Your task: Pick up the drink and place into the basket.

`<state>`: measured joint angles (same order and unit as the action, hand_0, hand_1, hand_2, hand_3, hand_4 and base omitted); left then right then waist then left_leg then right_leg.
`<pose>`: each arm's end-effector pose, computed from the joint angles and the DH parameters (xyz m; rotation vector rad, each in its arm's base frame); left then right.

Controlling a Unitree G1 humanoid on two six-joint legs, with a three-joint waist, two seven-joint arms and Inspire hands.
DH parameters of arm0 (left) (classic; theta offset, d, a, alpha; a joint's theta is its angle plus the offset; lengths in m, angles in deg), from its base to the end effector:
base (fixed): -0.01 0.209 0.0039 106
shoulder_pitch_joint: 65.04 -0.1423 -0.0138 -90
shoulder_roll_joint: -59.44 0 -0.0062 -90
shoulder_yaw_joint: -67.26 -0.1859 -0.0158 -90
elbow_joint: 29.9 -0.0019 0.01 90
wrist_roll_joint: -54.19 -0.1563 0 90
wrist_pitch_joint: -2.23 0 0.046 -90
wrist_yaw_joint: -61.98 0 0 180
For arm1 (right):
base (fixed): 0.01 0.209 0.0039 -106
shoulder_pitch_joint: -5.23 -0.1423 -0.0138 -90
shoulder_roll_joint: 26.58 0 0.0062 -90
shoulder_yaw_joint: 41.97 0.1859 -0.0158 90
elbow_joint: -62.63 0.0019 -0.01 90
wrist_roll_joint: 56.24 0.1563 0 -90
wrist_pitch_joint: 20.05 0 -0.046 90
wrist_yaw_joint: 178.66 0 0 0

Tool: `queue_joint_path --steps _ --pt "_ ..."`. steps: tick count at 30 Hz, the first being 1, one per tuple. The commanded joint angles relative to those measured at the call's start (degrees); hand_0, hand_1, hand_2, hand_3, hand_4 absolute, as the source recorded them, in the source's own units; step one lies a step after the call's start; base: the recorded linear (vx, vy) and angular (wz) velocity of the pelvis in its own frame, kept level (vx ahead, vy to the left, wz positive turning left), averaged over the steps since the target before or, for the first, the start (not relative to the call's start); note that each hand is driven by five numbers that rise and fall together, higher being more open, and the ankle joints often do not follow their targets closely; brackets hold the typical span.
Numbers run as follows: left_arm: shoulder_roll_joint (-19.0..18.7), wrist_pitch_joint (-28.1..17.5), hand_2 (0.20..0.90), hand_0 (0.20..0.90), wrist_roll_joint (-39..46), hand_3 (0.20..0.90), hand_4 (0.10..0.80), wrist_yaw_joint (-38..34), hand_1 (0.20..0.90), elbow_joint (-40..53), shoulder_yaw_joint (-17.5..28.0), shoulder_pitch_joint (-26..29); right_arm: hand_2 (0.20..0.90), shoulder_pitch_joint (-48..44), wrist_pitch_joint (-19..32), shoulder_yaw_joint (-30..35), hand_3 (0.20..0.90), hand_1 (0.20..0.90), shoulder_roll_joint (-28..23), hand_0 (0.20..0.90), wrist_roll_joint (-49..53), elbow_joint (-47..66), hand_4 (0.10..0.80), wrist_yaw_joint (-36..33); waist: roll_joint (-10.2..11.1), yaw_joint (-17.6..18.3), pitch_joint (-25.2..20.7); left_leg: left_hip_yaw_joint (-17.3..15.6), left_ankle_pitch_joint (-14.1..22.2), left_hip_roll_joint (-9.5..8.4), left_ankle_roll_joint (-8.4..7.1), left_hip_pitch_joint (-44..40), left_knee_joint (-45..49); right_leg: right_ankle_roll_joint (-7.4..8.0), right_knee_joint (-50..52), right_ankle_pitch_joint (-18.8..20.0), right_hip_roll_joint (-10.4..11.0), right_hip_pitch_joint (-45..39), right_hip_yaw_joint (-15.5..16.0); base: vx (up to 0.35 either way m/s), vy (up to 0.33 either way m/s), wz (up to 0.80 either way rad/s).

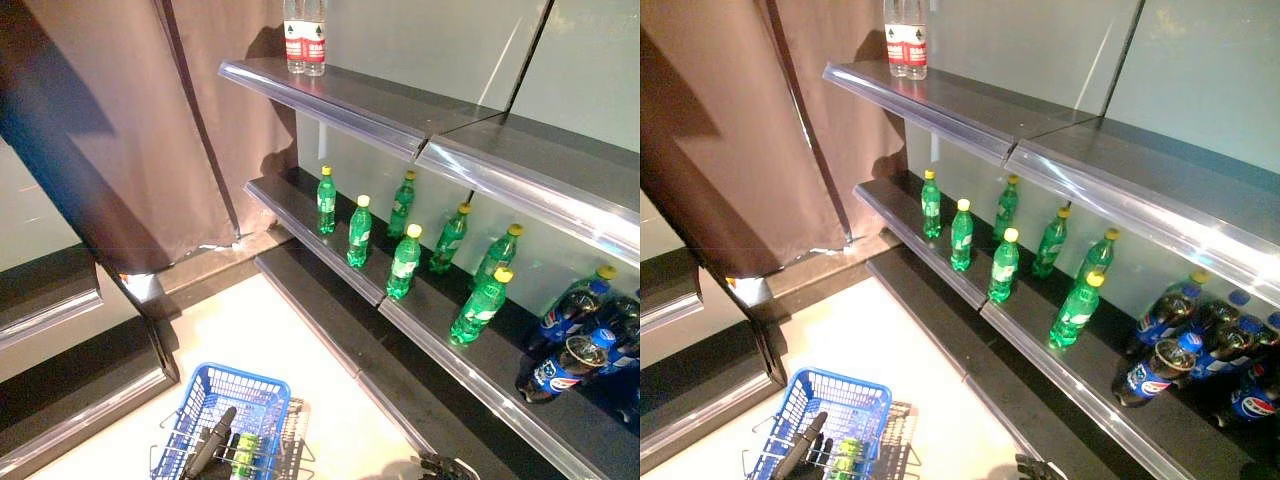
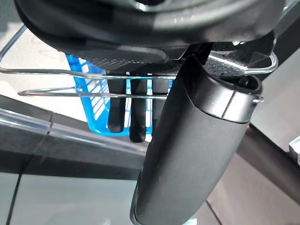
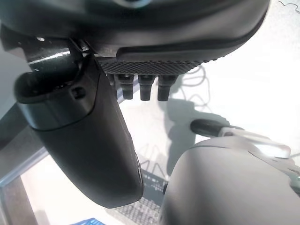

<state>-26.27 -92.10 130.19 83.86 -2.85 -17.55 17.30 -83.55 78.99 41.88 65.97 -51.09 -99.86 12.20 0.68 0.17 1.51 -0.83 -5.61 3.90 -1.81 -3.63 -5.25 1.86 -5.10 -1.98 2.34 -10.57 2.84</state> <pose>0.0505 0.2384 -0.1327 -1.0810 0.5870 0.6719 0.0692 -0.2300 -0.1350 -0.0885 1.1414 0.0692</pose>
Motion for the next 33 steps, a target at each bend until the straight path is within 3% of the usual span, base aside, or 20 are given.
queue_joint_path --steps 1,13,21,28,33 --pt "-0.27 -5.17 0.300 0.300 2.96 0.200 0.100 9.68 0.300 9.14 1.26 9.06 0.900 -3.96 1.01 2.20 0.900 0.900 -3.05 0.900 2.36 -0.41 0.800 2.64 -1.10 -1.58 0.53 -3.51 5.76 -6.58 2.85 -4.90 0.25 -0.47 1.42 4.12 -0.43 2.87 7.53 0.000 0.000 0.00" --pt "-0.18 -4.90 0.300 0.300 1.97 0.200 0.100 9.48 0.300 8.36 1.55 9.02 0.900 -4.23 0.11 3.44 0.900 0.900 -3.02 0.900 7.34 -0.95 0.800 8.32 -1.06 -1.79 0.28 -3.54 5.84 -6.58 2.79 -5.09 0.25 -0.51 1.35 4.03 -0.46 2.62 7.77 0.000 0.000 0.00" --pt "-0.53 -4.58 0.300 0.300 1.70 0.200 0.100 7.21 0.300 10.23 0.86 8.65 0.900 -4.93 3.90 1.11 0.900 0.900 -2.87 0.900 9.89 6.67 0.800 10.04 -1.00 -1.69 0.59 -3.30 5.59 -6.60 2.78 -5.04 0.25 -0.55 1.41 4.30 -0.43 2.70 7.67 0.000 0.000 0.00" --pt "-1.01 -3.91 0.300 0.300 1.45 0.200 0.100 3.08 0.300 16.50 -0.23 6.66 0.900 -2.92 4.45 -6.12 0.900 0.900 -5.32 0.900 5.61 34.96 0.800 9.31 -0.13 -1.24 1.35 -2.52 5.03 -6.87 3.02 -4.53 0.25 -0.42 1.19 4.73 -0.35 2.97 7.57 -0.020 -0.023 0.04" --pt "-1.31 -3.14 0.300 0.300 0.73 0.200 0.100 0.86 0.300 20.31 0.20 5.15 0.900 -2.03 4.63 -4.37 0.900 0.900 -7.58 0.900 6.30 50.29 0.800 9.45 0.28 -0.67 1.43 -2.30 5.03 -6.82 3.20 -4.45 0.25 -0.12 0.98 4.99 -0.41 3.06 7.11 -0.006 -0.021 0.07"
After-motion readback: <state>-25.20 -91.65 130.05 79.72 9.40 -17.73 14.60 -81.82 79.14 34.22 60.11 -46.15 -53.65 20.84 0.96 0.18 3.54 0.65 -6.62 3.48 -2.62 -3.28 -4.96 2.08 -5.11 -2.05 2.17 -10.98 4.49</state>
